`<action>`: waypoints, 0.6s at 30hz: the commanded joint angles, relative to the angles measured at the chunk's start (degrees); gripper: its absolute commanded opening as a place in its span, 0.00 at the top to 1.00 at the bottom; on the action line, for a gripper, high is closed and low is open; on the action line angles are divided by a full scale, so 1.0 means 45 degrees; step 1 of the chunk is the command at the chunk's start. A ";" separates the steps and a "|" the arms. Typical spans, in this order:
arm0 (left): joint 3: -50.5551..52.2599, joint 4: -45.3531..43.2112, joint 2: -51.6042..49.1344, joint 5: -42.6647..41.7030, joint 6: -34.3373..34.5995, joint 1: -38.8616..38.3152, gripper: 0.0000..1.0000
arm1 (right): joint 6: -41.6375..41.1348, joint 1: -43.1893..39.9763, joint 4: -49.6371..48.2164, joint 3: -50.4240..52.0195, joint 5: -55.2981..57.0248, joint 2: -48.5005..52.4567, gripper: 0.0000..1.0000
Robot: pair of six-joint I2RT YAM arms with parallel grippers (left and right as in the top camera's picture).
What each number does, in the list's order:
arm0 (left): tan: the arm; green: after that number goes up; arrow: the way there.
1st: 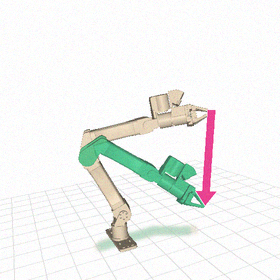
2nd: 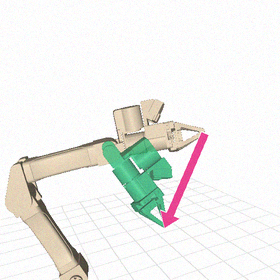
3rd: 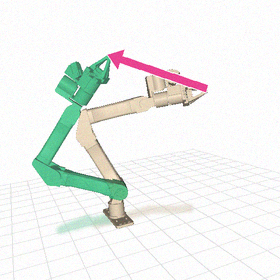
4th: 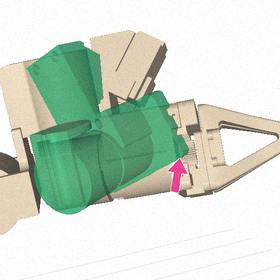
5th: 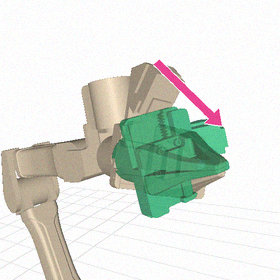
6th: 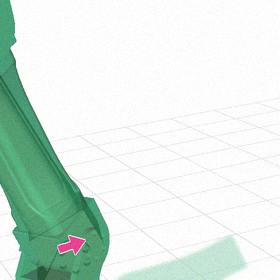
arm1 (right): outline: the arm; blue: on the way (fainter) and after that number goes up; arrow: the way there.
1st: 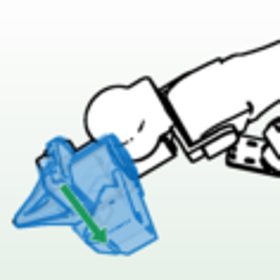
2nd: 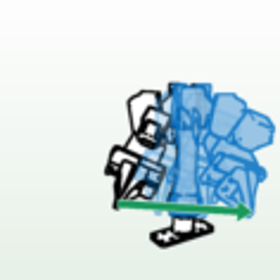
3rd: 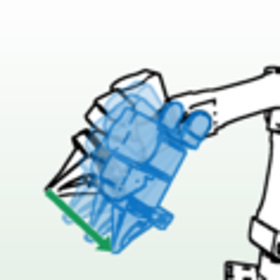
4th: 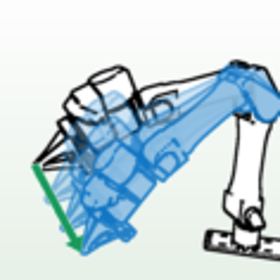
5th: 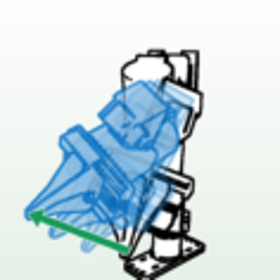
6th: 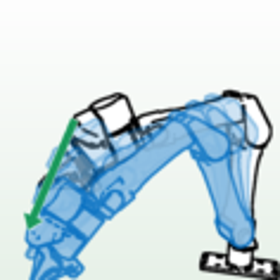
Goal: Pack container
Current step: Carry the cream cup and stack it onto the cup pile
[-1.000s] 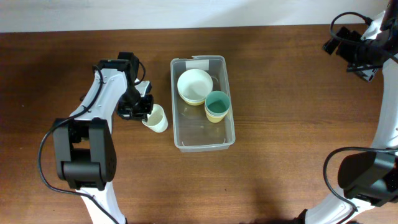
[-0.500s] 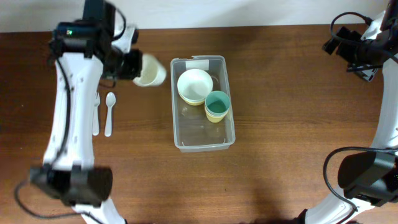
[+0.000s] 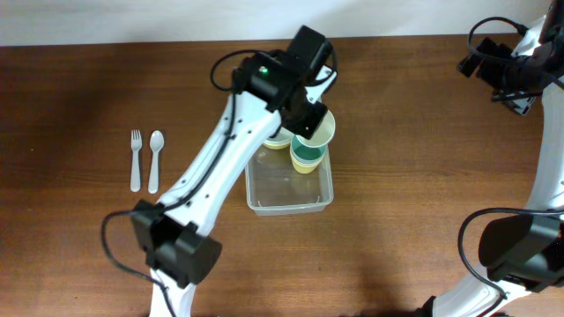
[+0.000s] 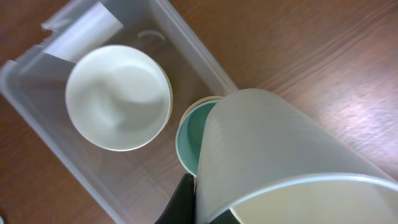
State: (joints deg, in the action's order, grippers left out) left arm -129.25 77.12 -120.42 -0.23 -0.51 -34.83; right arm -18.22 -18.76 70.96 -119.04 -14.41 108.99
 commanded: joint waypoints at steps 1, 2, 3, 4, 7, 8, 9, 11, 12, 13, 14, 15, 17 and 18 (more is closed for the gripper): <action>0.0010 -0.0010 -0.0782 0.0393 -0.0287 0.0010 0.99 | -0.0068 0.0000 0.0000 -0.0024 0.0024 0.0029 0.01; 0.0010 0.0000 -0.0947 0.0393 -0.0287 0.0010 0.99 | -0.0068 0.0000 0.0000 -0.0024 0.0024 0.0029 0.01; 0.0010 0.0029 -0.1112 0.0393 -0.0287 0.0015 0.98 | -0.0068 0.0000 0.0000 -0.0024 0.0024 0.0029 0.01; 0.0010 0.0107 -0.1122 0.0398 -0.0287 0.0015 0.95 | -0.0068 0.0000 0.0000 -0.0024 0.0024 0.0029 0.01; -0.0058 0.0452 -0.1093 0.1209 -0.0282 0.0024 0.86 | -0.0068 0.0000 0.0000 -0.0024 0.0024 0.0029 0.01; -0.0141 0.0661 -0.1093 0.1554 -0.0282 0.0024 0.80 | -0.0068 0.0000 0.0000 -0.0024 0.0019 0.0029 0.01; -0.0228 0.0831 -0.1093 0.1695 -0.0277 0.0024 0.67 | -0.0068 0.0000 0.0000 -0.0024 0.0019 0.0029 0.01; -0.0486 0.1307 -0.1093 0.2021 -0.0277 0.0024 0.55 | -0.0068 0.0000 0.0000 -0.0024 0.0024 0.0029 0.01; -0.0767 0.1773 -0.1088 0.2341 -0.0267 0.0049 0.53 | -0.0068 0.0000 0.0000 -0.0024 0.0024 0.0029 0.01; -0.1005 0.2181 -0.1088 0.2579 -0.0189 0.0117 0.52 | -0.0068 0.0000 0.0005 -0.0024 0.0024 0.0029 0.01; -0.1375 0.2837 -0.1078 0.3123 0.0165 0.0253 0.52 | -0.0068 0.0000 0.0000 -0.0024 0.0024 0.0029 0.01; -0.1579 0.3225 -0.1069 0.3463 0.0413 0.0345 0.52 | -0.0068 0.0000 0.0000 -0.0024 0.0024 0.0029 0.01; -0.2341 0.4357 -0.0952 0.4425 0.1156 0.0967 0.55 | -0.0068 0.0000 0.0000 -0.0024 0.0024 0.0029 0.01; -0.2336 0.4352 -0.0588 0.4250 0.1219 0.1418 0.52 | -0.0068 0.0000 0.0000 -0.0024 0.0024 0.0029 0.01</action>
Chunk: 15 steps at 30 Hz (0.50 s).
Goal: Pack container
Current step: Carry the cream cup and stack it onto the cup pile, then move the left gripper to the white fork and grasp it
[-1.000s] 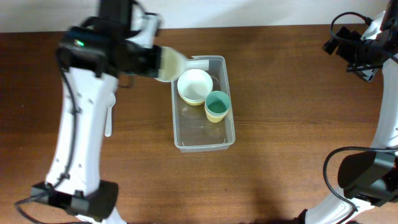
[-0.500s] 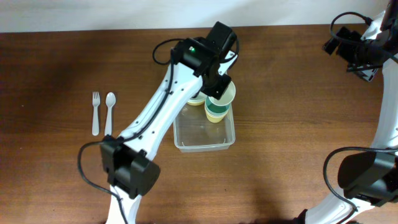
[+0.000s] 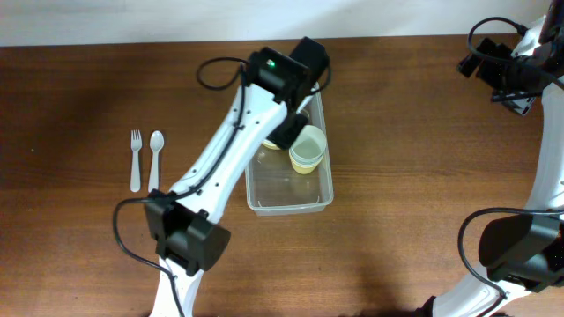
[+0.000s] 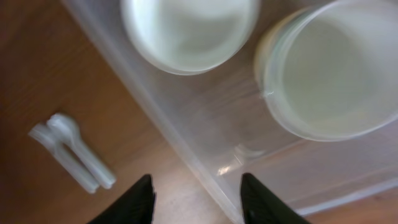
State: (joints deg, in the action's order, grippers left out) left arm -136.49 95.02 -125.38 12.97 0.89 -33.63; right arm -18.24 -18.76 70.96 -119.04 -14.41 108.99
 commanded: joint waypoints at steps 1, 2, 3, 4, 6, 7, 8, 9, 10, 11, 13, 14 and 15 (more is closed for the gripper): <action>-0.0733 0.0379 0.0840 0.1307 0.0952 0.1598 0.51 | -0.0063 0.0000 0.0000 -0.0024 0.0024 0.0029 0.01; -0.0729 0.0379 0.1341 0.0976 0.1001 0.2307 0.51 | -0.0063 0.0000 0.0000 -0.0024 0.0024 0.0029 0.01; -0.0729 0.0379 0.1797 0.0471 0.1001 0.2953 0.51 | -0.0063 0.0000 0.0000 -0.0024 0.0024 0.0029 0.01; -0.0729 0.0379 0.2069 0.0121 0.1001 0.3342 0.51 | -0.0063 0.0000 0.0005 -0.0024 0.0024 0.0029 0.01; -0.0534 0.0374 0.3395 -0.1005 0.0996 0.5207 0.51 | -0.0063 0.0000 0.0005 -0.0024 0.0024 0.0029 0.01; -0.0398 0.0379 0.3769 -0.1078 0.0996 0.5770 0.50 | -0.0063 0.0000 0.0000 -0.0024 0.0024 0.0029 0.01; -0.0180 0.0374 0.4182 -0.1025 0.0996 0.6484 0.45 | -0.0063 0.0000 0.0000 -0.0024 0.0024 0.0029 0.01; 0.0175 0.0374 0.4663 -0.1049 0.1005 0.7577 0.40 | -0.0063 0.0000 0.0000 -0.0024 0.0024 0.0029 0.01; 0.0418 0.0374 0.4867 -0.1219 0.1001 0.8354 0.40 | -0.0063 0.0000 0.0000 -0.0024 0.0024 0.0029 0.01; 0.0675 0.0374 0.4974 -0.1617 0.0996 0.9083 0.40 | -0.0063 0.0000 0.0000 -0.0024 0.0024 0.0029 0.01; 0.1258 0.0369 0.4993 -0.2686 0.0942 1.0302 0.40 | -0.0063 0.0000 0.0000 -0.0024 0.0024 0.0029 0.01; 0.2365 0.0063 0.4881 -0.3381 0.0432 1.1283 0.40 | -0.0063 0.0000 0.0000 -0.0024 0.0024 0.0029 0.01; 0.3113 -0.0325 0.4838 -0.3356 0.0398 1.1642 0.40 | -0.0063 0.0000 0.0000 -0.0024 0.0019 0.0029 0.01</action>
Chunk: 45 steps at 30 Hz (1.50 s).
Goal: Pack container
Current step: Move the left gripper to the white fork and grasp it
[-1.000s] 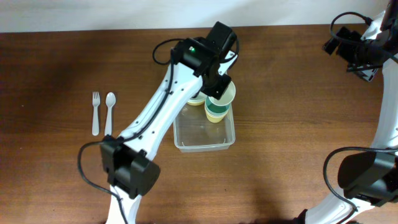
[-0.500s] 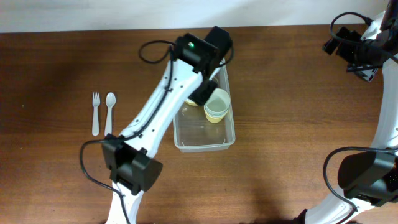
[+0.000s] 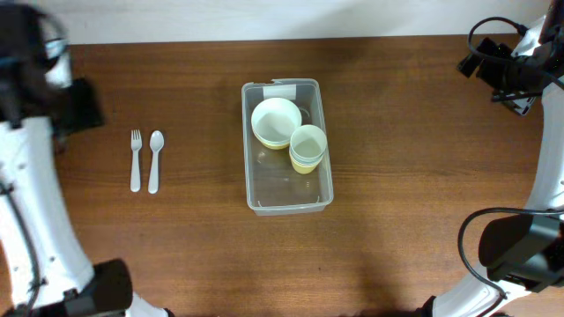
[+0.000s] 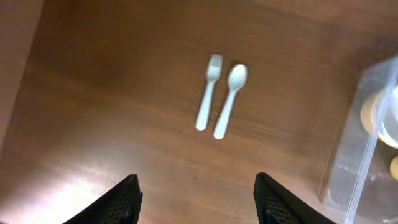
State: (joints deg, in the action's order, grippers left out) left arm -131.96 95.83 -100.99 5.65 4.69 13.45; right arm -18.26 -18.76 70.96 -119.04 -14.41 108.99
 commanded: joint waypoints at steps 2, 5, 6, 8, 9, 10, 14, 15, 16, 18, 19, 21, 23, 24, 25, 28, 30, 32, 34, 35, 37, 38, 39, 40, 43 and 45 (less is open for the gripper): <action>0.3920 -0.1768 -0.0670 -0.1744 -0.0826 0.1661 0.40 | -0.0058 0.0000 0.0000 -0.0024 0.0024 0.0029 0.01; 0.6921 -0.4600 -0.0947 -0.1739 -0.1661 0.1821 0.43 | -0.0058 0.0000 0.0005 -0.0024 0.0024 0.0029 0.01; 0.7698 -0.5450 -0.1044 -0.1734 -0.2001 0.1783 0.43 | -0.0058 0.0000 0.0000 -0.0024 0.0024 0.0029 0.01; 0.8937 -0.6824 -0.1234 -0.1729 -0.2696 0.1768 0.42 | -0.0058 0.0000 0.0000 -0.0024 0.0024 0.0029 0.01; 0.9627 -0.7587 -0.1491 -0.1452 -0.2793 0.1773 0.42 | -0.0058 0.0000 0.0005 -0.0024 0.0024 0.0029 0.01; 0.9957 -0.7966 -0.1729 -0.1224 -0.2798 0.1773 0.42 | -0.0058 0.0000 0.0005 -0.0024 0.0024 0.0029 0.01; 1.0224 -0.9063 -0.2749 -0.1219 -0.2788 0.1773 0.41 | -0.0058 0.0000 0.0000 -0.0024 0.0024 0.0029 0.01; 1.0224 -0.9340 -0.3079 -0.1297 -0.2807 0.1773 0.41 | -0.0058 0.0000 0.0000 -0.0024 0.0019 0.0029 0.01; 1.0224 -0.9500 -0.3249 -0.1467 -0.2953 0.1768 0.42 | -0.0058 0.0000 0.0005 -0.0024 0.0024 0.0029 0.01; 1.0224 -0.9976 -0.3706 -0.1880 -0.3308 0.1695 0.46 | -0.0058 0.0000 0.0000 -0.0024 0.0024 0.0029 0.01; 1.0224 -1.0224 -0.3915 -0.1865 -0.3531 0.1574 0.46 | -0.0058 0.0000 0.0000 -0.0024 0.0019 0.0029 0.01; 1.0224 -1.0540 -0.4129 -0.1812 -0.4109 0.1316 0.49 | -0.0058 0.0000 0.0000 -0.0024 0.0024 0.0029 0.01; 1.0224 -1.0870 -0.4245 -0.1457 -0.4308 0.0942 0.49 | -0.0058 0.0000 0.0000 -0.0024 0.0024 0.0029 0.01; 1.0224 -1.0992 -0.4294 -0.1200 -0.4308 0.0753 0.48 | -0.0058 0.0000 0.0005 -0.0024 0.0019 0.0029 0.01; 1.0224 -1.1084 -0.4313 -0.0967 -0.4313 0.0612 0.48 | -0.0058 0.0000 0.0000 -0.0024 0.0024 0.0029 0.01; 1.0224 -1.1273 -0.4503 -0.0321 -0.4308 0.0253 0.47 | -0.0058 0.0000 0.0000 -0.0024 0.0024 0.0029 0.01; 1.0224 -1.1356 -0.4716 -0.0146 -0.4299 0.0185 0.48 | -0.0058 0.0000 0.0000 -0.0024 0.0024 0.0029 0.01; 1.0224 -1.1424 -0.4799 -0.0136 -0.4250 0.0189 0.48 | -0.0058 0.0000 0.0000 -0.0024 0.0024 0.0029 0.01; 1.0224 -1.1497 -0.4813 0.0019 -0.3944 0.0204 0.48 | -0.0058 0.0000 0.0005 -0.0024 0.0019 0.0029 0.01; 1.0224 -1.1531 -0.4813 0.0000 -0.3886 0.0214 0.48 | -0.0058 0.0000 0.0000 -0.0024 0.0024 0.0029 0.01; 1.0224 -1.1536 -0.4818 -0.0005 -0.3852 0.0214 0.47 | -0.0058 0.0000 0.0005 -0.0024 0.0024 0.0029 0.01; 1.0224 -1.1540 -0.4818 -0.0058 -0.3852 0.0214 0.48 | -0.0058 0.0000 0.0000 -0.0024 0.0024 0.0029 0.01; 1.0224 -1.1550 -0.4818 -0.0073 -0.3813 0.0214 0.48 | -0.0058 0.0000 0.0000 -0.0024 0.0024 0.0029 0.01; 1.0224 -1.1550 -0.4818 -0.0107 -0.3808 0.0209 0.51 | -0.0058 0.0000 0.0000 -0.0024 0.0024 0.0029 0.01; 1.0224 -1.1540 -0.4818 -0.0107 -0.3487 0.0209 0.61 | -0.0058 0.0000 0.0000 -0.0024 0.0024 0.0029 0.01; 1.0224 -1.1516 -0.4818 -0.0107 -0.3395 0.0209 0.70 | -0.0058 0.0000 0.0005 -0.0024 0.0019 0.0029 0.01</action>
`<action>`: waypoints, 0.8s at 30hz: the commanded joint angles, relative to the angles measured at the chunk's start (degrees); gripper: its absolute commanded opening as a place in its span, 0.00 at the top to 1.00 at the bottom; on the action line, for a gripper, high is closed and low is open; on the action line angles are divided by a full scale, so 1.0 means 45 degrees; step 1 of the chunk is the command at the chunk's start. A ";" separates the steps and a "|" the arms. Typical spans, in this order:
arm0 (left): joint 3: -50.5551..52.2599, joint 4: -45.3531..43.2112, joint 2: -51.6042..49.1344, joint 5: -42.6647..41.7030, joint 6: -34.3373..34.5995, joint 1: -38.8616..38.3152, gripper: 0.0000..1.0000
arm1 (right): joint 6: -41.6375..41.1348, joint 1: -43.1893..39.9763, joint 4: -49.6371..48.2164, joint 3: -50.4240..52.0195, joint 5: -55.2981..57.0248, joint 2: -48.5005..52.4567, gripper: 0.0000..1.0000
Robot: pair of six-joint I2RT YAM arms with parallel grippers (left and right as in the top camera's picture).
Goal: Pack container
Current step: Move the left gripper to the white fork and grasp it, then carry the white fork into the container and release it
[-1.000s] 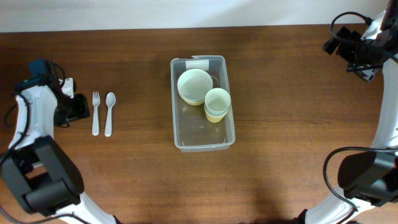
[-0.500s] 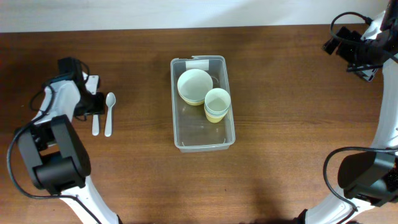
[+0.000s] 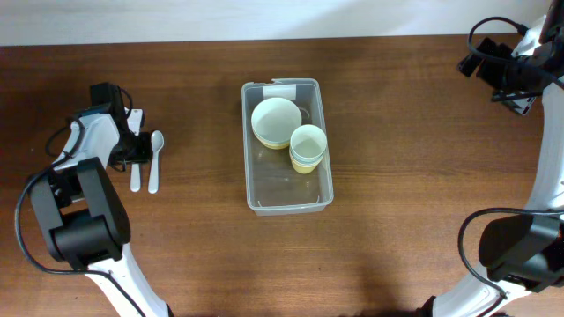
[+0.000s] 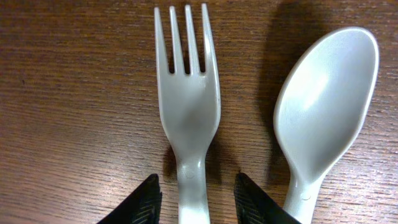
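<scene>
A clear plastic container (image 3: 289, 198) stands mid-table; inside it are a white bowl (image 3: 276, 121) and a stack of pale cups (image 3: 307, 146). A white plastic fork (image 4: 188, 106) and spoon (image 4: 323, 118) lie side by side on the wood at the left. My left gripper (image 4: 194, 199) is down at the table, open, its two dark fingertips straddling the fork's handle without closing on it. The spoon (image 3: 154, 163) lies just right of that gripper in the overhead view. My right gripper (image 3: 499, 75) hangs at the far right edge, away from everything; its jaws are not legible.
The container's lid tab or label (image 3: 282, 88) shows at its far end. Bare brown tabletop (image 3: 423, 176) stretches between the container and the right arm.
The left gripper was high above the table with fork and spoon far below. Now it is low on the table, its open fingers on either side of the fork's handle.
At first the left gripper held a pale cup tilted over the green cup in the container. Then the cup sat stacked there and the gripper was open beside it. After that the arm was at the far left, and now it is down around the fork.
</scene>
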State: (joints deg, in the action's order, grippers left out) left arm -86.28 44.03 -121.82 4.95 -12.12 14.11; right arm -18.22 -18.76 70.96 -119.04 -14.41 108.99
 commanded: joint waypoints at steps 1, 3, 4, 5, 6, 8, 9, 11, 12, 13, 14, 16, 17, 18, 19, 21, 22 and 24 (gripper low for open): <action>0.0073 0.0019 -0.0189 -0.0078 0.0359 0.0068 0.71 | -0.0068 0.0000 0.0000 -0.0024 0.0024 0.0029 0.01; 0.0073 0.0029 -0.0189 -0.0602 0.0355 0.0131 0.72 | -0.0068 0.0000 0.0000 -0.0024 0.0024 0.0029 0.01; 0.0073 0.0039 -0.0189 -0.0831 0.0355 0.0165 0.73 | -0.0068 0.0000 0.0000 -0.0024 0.0024 0.0029 0.01; 0.0073 0.0039 -0.0189 -0.0996 0.0355 0.0214 0.74 | -0.0068 0.0000 0.0000 -0.0024 0.0024 0.0029 0.01; 0.0083 0.0044 -0.0189 -0.1069 0.0359 0.0243 0.76 | -0.0068 0.0000 0.0000 -0.0024 0.0024 0.0029 0.01; 0.0131 0.0039 -0.0189 -0.1064 0.0355 0.0272 0.77 | -0.0068 0.0000 0.0000 -0.0024 0.0024 0.0029 0.01; 0.0170 0.0034 -0.0189 -0.1064 0.0355 0.0272 0.77 | -0.0068 0.0000 0.0005 -0.0024 0.0024 0.0029 0.01; 0.0238 0.0049 -0.0189 -0.1059 0.0355 0.0277 0.85 | -0.0068 0.0000 0.0000 -0.0024 0.0024 0.0029 0.01; 0.0243 0.0073 -0.0194 -0.1059 0.0350 0.0287 0.89 | -0.0068 0.0000 0.0000 -0.0024 0.0024 0.0029 0.01; 0.0238 0.0078 -0.0189 -0.1054 0.0350 0.0296 0.94 | -0.0068 0.0000 0.0005 -0.0024 0.0019 0.0029 0.01; 0.0209 0.0112 -0.0180 -0.1049 0.0350 0.0296 0.96 | -0.0068 0.0000 0.0005 -0.0024 0.0024 0.0029 0.01; -0.0165 0.0641 -0.0092 -0.0957 0.0350 0.0296 0.99 | -0.0068 0.0000 0.0000 -0.0024 0.0024 0.0029 0.01; -0.0549 0.1088 -0.0010 -0.0952 0.0350 0.0296 0.99 | -0.0068 0.0000 0.0005 -0.0024 0.0019 0.0029 0.01; -0.1010 0.1603 0.0087 -0.0957 0.0355 0.0296 0.99 | -0.0068 0.0000 0.0000 -0.0024 0.0024 0.0029 0.01; -0.1501 0.2108 0.0180 -0.0967 0.0359 0.0291 0.99 | -0.0068 0.0000 0.0000 -0.0024 0.0024 0.0029 0.01; -0.3089 0.3798 0.0510 -0.1185 0.0447 0.0253 0.99 | -0.0068 0.0000 0.0000 -0.0024 0.0019 0.0029 0.01; -0.3730 0.4469 0.0651 -0.1443 0.0442 0.0204 0.99 | -0.0068 0.0000 0.0000 -0.0024 0.0024 0.0029 0.01; -0.5333 0.6125 0.1146 -0.2312 0.0418 -0.0010 0.99 | -0.0068 0.0000 0.0000 -0.0024 0.0024 0.0029 0.01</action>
State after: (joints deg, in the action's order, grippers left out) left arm -101.19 66.70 -121.54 -0.10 -10.46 15.00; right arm -18.22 -18.76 70.94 -119.04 -14.41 108.99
